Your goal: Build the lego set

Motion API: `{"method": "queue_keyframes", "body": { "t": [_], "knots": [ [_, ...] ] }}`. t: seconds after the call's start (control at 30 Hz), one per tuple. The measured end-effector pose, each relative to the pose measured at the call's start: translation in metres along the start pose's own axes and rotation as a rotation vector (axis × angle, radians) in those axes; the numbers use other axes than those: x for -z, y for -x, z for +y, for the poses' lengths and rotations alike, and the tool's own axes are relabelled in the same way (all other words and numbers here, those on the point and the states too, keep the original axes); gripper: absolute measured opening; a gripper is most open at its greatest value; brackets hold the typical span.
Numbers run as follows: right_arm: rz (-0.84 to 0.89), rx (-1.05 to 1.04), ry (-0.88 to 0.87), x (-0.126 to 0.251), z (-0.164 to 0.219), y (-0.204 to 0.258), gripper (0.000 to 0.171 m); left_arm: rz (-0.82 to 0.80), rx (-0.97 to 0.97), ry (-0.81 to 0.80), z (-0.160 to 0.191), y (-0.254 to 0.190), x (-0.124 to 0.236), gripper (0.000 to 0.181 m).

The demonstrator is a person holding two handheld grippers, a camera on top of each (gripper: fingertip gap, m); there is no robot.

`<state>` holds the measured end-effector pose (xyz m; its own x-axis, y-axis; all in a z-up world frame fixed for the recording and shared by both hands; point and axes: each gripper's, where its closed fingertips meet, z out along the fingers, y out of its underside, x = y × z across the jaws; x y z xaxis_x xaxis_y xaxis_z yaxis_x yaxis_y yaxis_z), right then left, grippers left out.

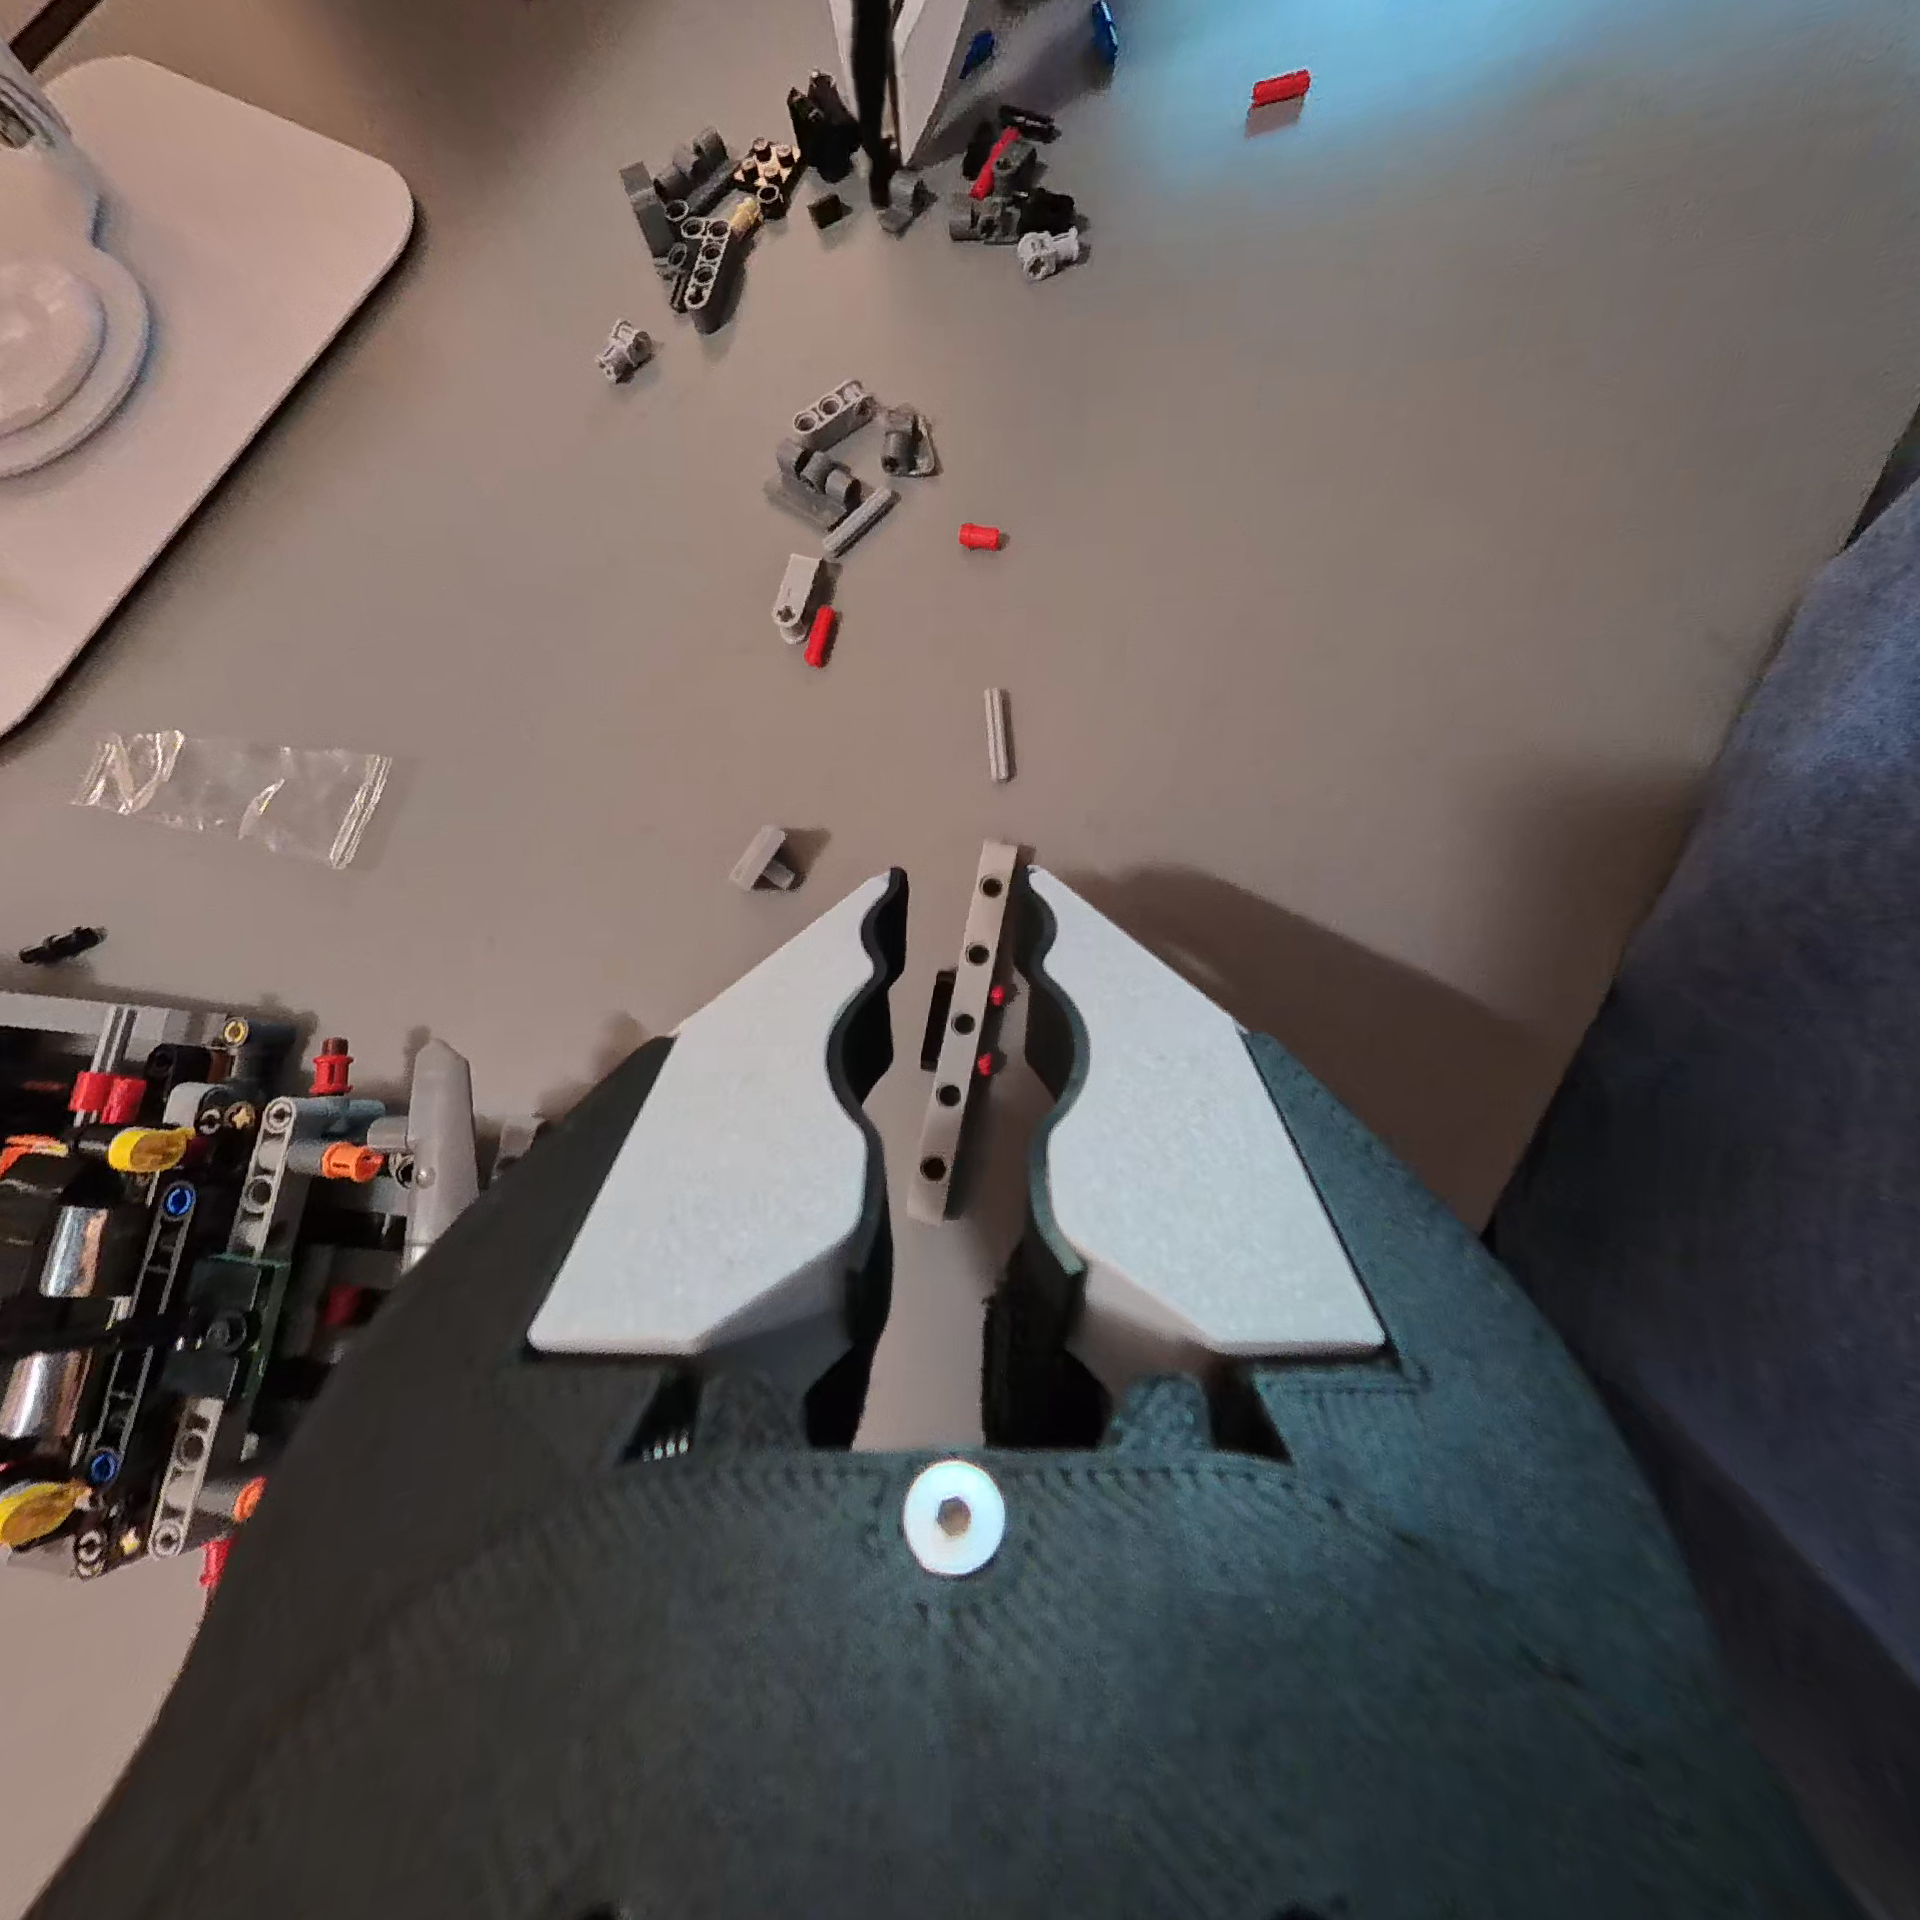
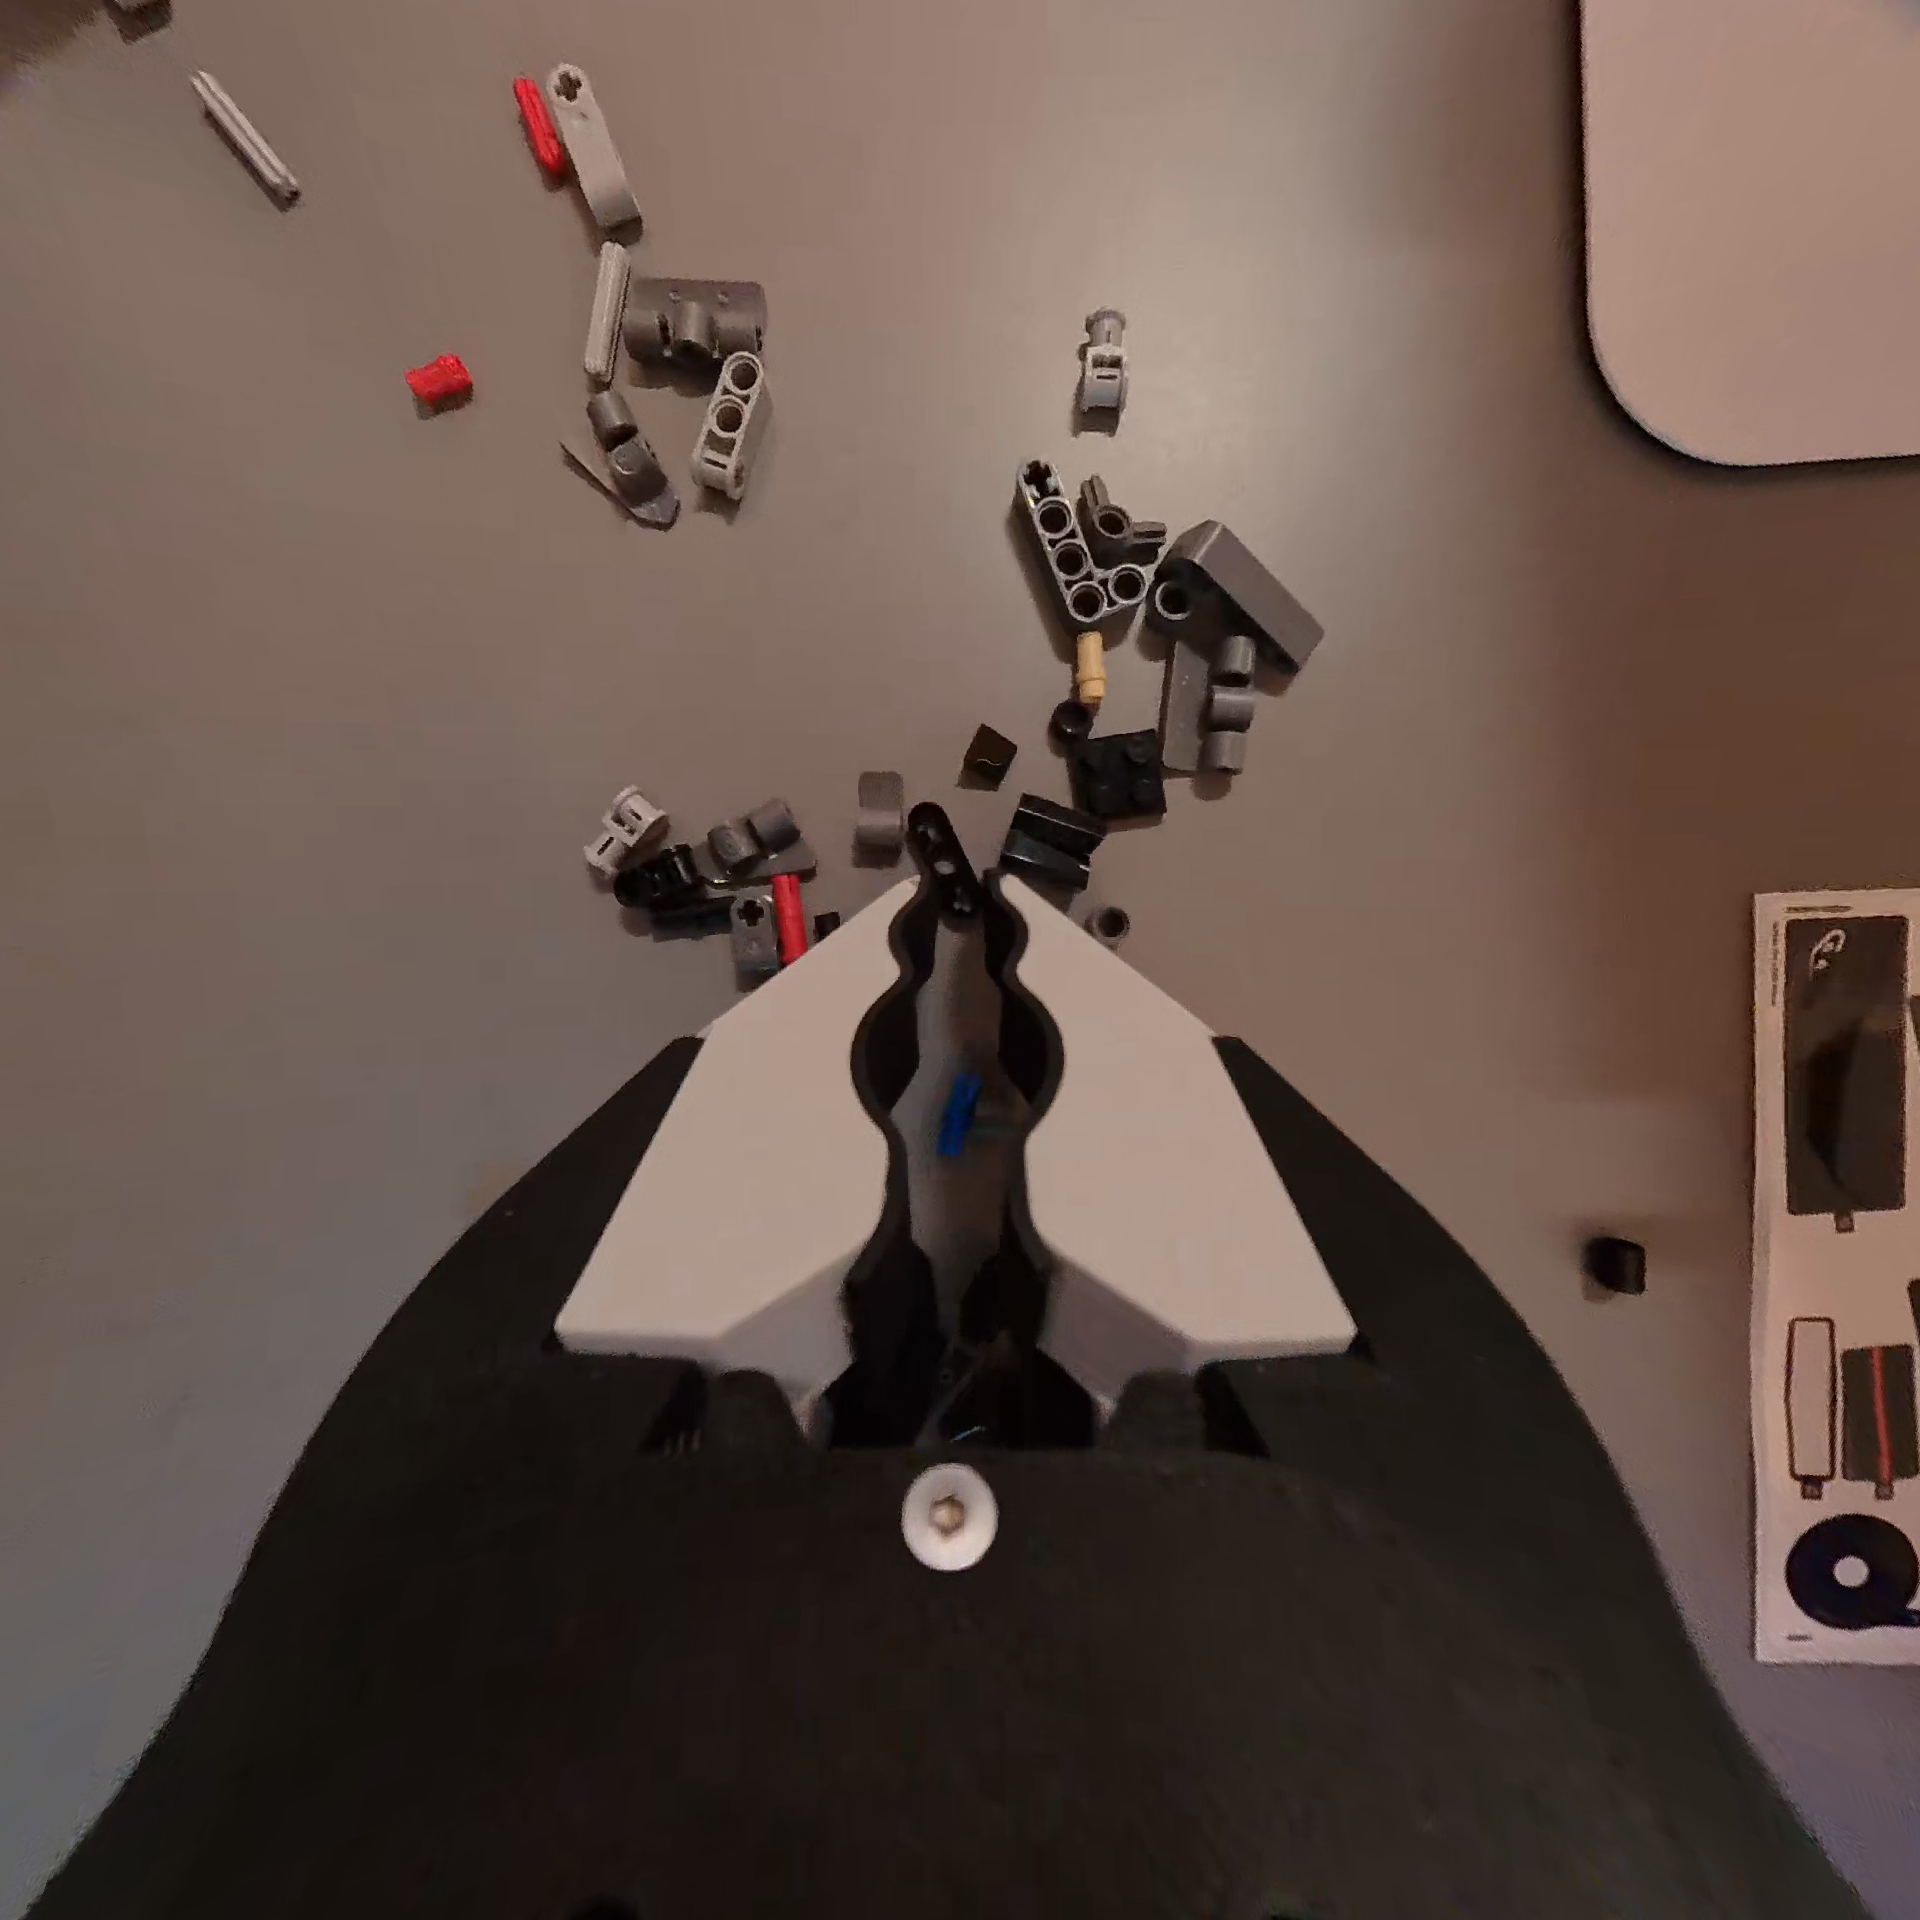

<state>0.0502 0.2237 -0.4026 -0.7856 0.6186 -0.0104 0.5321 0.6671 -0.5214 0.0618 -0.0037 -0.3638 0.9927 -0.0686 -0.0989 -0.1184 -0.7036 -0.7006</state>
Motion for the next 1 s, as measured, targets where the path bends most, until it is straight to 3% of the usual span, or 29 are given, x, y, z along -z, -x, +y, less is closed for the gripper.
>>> {"method": "queue_keyframes", "body": {
  "t": [0.27,0.37,0.6,0.8,1.0],
  "knots": [
    [-0.013,-0.042,-0.055,0.009,-0.005,0.006,0.004,-0.035,-0.003,-0.029,-0.017,0.01,-0.004,0.019],
    [0.022,-0.024,-0.168,0.031,-0.034,0.021,0.004,-0.042,0.037,-0.059,-0.035,0.013,-0.011,0.019],
    [0.155,0.168,-0.328,0.055,-0.111,0.081,0.004,0.209,0.422,-0.371,-0.103,0.0,-0.008,0.02],
    [0.243,0.295,-0.352,0.055,-0.135,0.106,0.004,0.363,0.625,-0.487,-0.117,0.002,0.004,0.019],
    [0.281,0.387,-0.332,0.041,-0.15,0.119,0.004,0.423,0.652,-0.481,-0.112,-0.006,0.008,0.012]
  ]
}}
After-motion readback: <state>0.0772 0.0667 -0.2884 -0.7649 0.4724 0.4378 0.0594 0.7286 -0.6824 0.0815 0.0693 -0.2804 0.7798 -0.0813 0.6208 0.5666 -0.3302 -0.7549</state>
